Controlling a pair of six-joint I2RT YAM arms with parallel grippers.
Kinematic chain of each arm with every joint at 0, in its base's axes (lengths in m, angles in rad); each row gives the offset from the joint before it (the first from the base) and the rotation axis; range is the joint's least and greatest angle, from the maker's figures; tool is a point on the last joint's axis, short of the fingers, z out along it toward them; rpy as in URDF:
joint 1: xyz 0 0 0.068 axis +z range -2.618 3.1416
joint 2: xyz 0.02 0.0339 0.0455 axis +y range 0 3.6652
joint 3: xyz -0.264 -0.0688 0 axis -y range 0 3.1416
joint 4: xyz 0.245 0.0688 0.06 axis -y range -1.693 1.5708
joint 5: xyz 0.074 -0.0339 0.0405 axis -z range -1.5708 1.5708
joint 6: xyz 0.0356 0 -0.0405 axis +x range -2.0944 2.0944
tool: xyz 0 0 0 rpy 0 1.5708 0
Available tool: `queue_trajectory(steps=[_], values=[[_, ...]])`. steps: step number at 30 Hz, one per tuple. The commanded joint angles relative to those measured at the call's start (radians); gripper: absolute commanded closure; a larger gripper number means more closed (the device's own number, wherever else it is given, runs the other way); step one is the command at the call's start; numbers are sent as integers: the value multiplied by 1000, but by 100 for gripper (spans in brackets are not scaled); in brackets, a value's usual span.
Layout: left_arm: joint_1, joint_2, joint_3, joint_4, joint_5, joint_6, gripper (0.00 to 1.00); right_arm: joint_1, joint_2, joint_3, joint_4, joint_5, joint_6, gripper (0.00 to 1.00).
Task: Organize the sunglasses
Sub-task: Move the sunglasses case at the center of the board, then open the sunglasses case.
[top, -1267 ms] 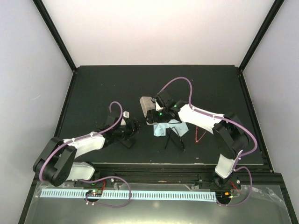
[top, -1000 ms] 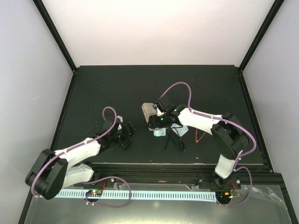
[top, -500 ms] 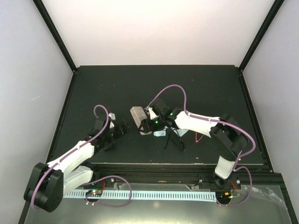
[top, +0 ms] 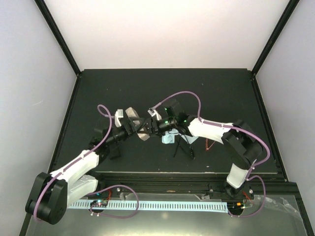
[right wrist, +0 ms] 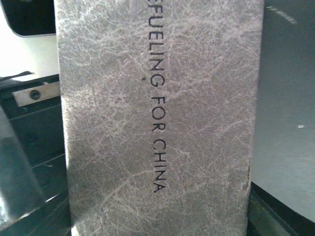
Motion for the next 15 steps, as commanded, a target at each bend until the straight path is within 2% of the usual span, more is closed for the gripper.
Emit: queue_trajectory(steps=[1, 5, 8, 15], values=[[-5, -4, -3, 181, 95, -48, 1, -33, -72, -35, 406, -173, 301, 46], [-5, -18, -9, 306, 110, -126, 2, -66, -75, -105, 678, -205, 542, 48], [-3, -31, 6, 327, 103, -152, 5, -73, -66, -130, 848, -213, 684, 48], [-2, -54, 38, 280, 88, -148, 23, -89, -71, -143, 947, -219, 769, 48]])
